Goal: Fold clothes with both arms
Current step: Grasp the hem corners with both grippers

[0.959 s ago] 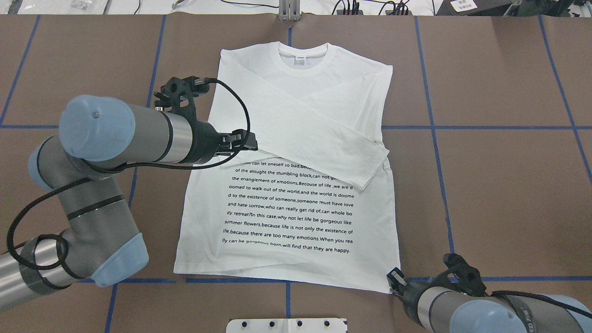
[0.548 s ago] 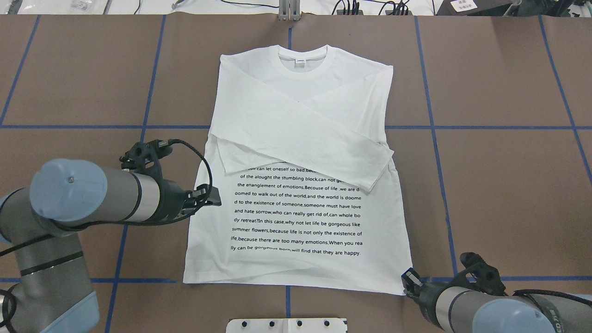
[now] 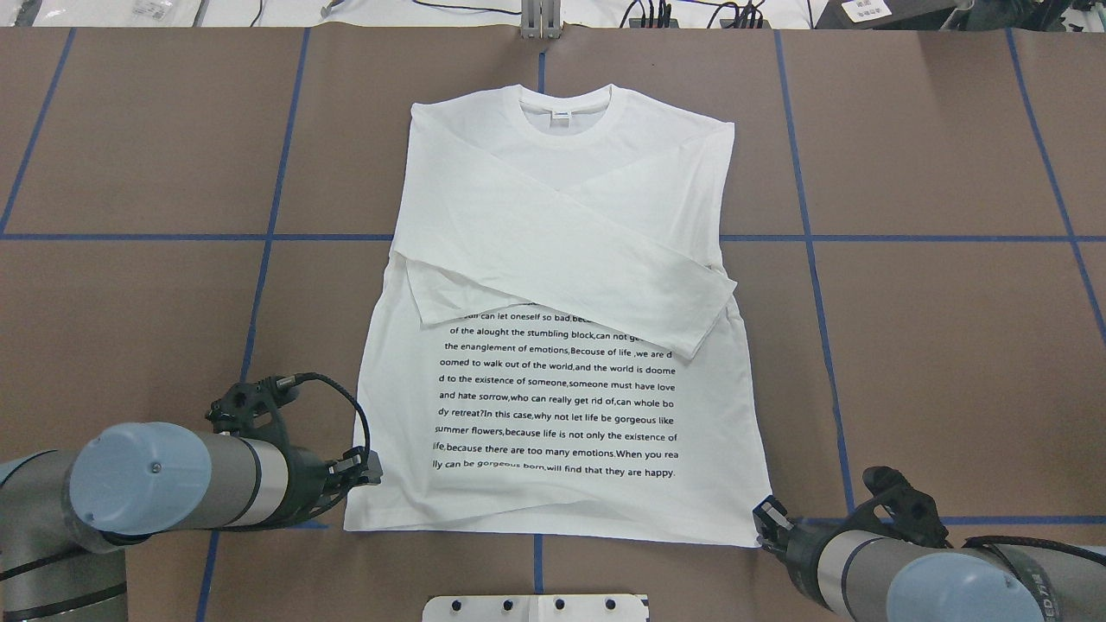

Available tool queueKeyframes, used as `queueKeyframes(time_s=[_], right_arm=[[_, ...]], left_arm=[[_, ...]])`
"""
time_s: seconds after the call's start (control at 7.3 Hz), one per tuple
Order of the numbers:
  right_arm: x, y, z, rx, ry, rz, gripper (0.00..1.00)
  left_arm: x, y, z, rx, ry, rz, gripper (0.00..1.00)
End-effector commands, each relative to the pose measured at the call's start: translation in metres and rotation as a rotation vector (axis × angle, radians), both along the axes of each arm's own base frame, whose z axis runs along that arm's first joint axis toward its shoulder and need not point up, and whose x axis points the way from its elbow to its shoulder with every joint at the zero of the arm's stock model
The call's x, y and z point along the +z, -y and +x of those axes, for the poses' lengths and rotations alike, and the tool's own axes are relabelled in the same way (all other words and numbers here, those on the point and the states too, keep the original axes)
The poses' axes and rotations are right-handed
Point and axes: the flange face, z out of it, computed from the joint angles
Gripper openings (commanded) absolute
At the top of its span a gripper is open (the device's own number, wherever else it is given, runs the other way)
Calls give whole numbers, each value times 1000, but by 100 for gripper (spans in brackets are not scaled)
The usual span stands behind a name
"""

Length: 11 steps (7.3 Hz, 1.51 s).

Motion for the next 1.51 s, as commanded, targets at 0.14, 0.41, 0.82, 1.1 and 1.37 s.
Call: queueKeyframes(time_s=[0.14, 0.41, 0.82, 1.1, 1.37], right_arm=[[-1, 1, 0, 1, 1, 0, 0], [-1, 1, 0, 1, 1, 0, 0], [-1, 4, 1, 8, 3, 0, 0], [-1, 7, 3, 16, 3, 0, 0], [-2, 8, 3, 18, 4, 1, 0]], left_arm=[[6, -29, 14, 44, 29, -19, 61], [9, -36, 18, 61, 35, -18, 58], [10, -38, 20, 65, 40, -19, 34], [9, -34, 19, 28, 41, 5, 0], [0, -32, 12, 17, 23, 13, 0]])
